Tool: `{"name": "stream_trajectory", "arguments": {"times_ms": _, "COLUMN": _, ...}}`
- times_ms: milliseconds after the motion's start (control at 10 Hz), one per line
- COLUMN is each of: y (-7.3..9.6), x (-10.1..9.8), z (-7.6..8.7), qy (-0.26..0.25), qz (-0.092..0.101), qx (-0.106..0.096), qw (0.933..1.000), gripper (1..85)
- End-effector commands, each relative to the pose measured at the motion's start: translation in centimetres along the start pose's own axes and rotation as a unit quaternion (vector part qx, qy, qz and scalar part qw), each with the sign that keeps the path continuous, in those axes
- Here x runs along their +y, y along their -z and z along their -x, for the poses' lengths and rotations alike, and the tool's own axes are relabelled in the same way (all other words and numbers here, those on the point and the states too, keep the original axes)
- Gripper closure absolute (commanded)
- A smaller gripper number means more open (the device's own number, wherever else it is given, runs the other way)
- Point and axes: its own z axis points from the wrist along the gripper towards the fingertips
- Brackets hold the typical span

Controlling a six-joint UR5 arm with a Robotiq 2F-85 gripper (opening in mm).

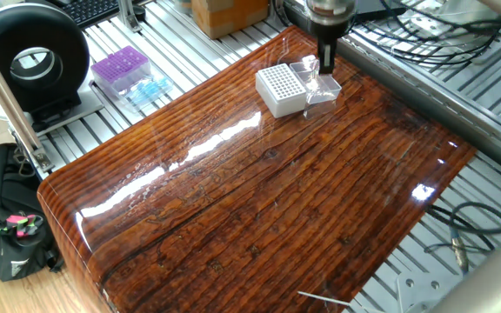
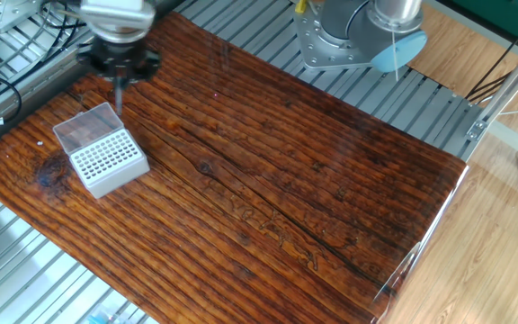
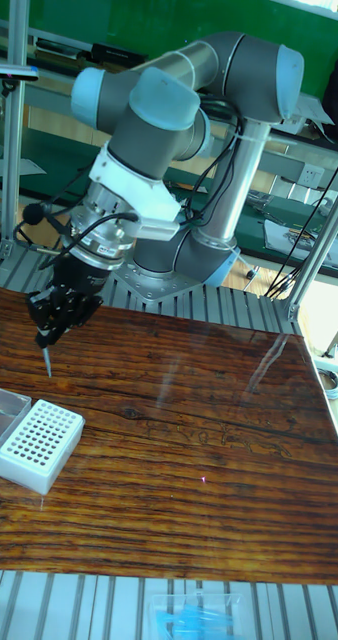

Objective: Insert a medium pipette tip into the holder for medium pipette tips

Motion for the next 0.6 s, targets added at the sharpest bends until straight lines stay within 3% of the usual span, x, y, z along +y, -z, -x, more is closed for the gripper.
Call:
{"name": "stream_trajectory", "arguments": {"times_ms": 0, "y": -0.1, "x": -0.8, "z": -0.9, "qy": 0.043, "qz": -0.002, "qx": 0.016, "qw": 0.9990, "gripper": 84.7}}
{"name": "stream_trajectory", "arguments": {"times_ms": 300, "y": -0.1, "x": -0.9, "z": -1.2, "qy": 0.046, "qz": -0.004, "qx": 0.022, "qw": 0.9987, "gripper": 84.7}}
{"name": "stream_trajectory", "arguments": {"times_ms": 500, "y": 0.1, "x": -2.7, "z": -2.5, "qy": 0.078, "qz": -0.035, "qx": 0.051, "qw": 0.9950, "gripper": 84.7}}
